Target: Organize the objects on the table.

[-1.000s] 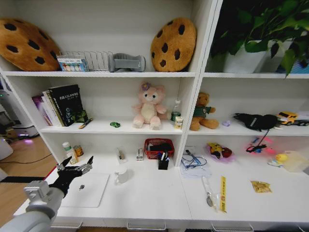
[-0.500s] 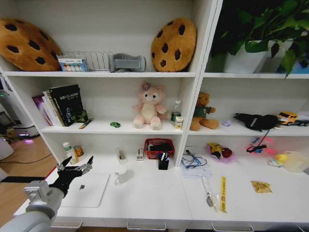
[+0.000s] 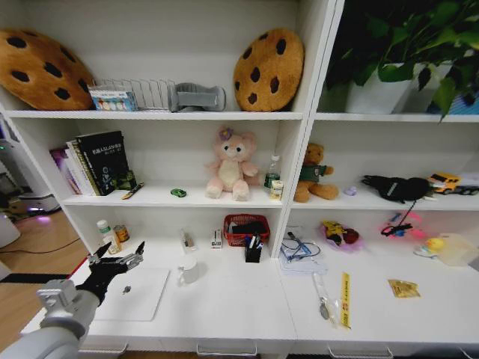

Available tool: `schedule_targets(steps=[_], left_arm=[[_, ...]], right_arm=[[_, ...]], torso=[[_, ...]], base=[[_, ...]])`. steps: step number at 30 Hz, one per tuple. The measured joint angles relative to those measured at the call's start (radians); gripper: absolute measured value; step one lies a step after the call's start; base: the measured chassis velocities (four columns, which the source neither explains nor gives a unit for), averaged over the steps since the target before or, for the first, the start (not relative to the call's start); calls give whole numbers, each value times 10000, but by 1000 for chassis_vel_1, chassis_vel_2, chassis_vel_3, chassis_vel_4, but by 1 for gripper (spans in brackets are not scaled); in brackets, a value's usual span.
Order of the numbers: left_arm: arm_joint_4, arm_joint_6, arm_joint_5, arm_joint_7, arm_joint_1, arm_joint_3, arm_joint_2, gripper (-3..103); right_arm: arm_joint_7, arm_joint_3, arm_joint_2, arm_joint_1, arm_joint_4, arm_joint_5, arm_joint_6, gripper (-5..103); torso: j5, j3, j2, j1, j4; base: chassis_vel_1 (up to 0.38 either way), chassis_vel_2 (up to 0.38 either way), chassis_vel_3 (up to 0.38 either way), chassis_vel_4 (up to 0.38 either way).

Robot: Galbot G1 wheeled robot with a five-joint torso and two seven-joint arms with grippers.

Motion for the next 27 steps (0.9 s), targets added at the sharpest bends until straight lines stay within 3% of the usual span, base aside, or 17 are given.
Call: schedule_targets(steps=[2,6,7,9,10,11,13,20,23,27], left_arm=[[0,0,0,0,0,0,0,100],[-1,0,0,2,0,0,0,100],[-1,0,0,2,0,0,0,100],[0,0,0,1,0,0,0,100],[0,0,0,1,0,0,0,100],[-1,0,0,1,0,0,0,100],[0,0,0,-1,1,0,0,100],[0,0,0,0,0,0,1,100],[0,0,0,-1,0,0,0,100],[0,0,0,-1,0,0,0,100]], right_arm=[[24,361,46,-11,635,138,-310,100],[-32,1361,-54,1204,2550,1128,-2233,100],[-32,1361,-54,1204,2550,1128,-2233,100],[396,1641,-519,2289,2835,2203,-3955,100],[396,1641,-519,2289,2835,2203,-3955,100],[727,1703,-890,2827,2850,2738,-4861,100],[1106,1558,-1625,3572,2839,3189,-5794,100],[668,1001,-1665,3657,2757,2671,-5765,100],[290,705,-1484,3658,2725,1861,-5241,100],[-68,471,-1250,3675,2701,1479,-4969,100]], torso=[[0,0,0,0,0],[2,0,-1,0,0],[2,0,-1,0,0],[2,1,-1,1,0],[2,1,-1,1,0],[7,1,-2,1,0],[3,3,-3,3,7],[1,2,-3,3,-1],[0,2,-2,3,0],[0,2,-2,3,0]], base=[[0,0,0,0],[0,0,0,0],[0,0,0,0],[0,0,0,0],[0,0,0,0],[0,0,0,0],[0,0,0,0],[0,0,0,0],[0,0,0,0],[0,0,0,0]])
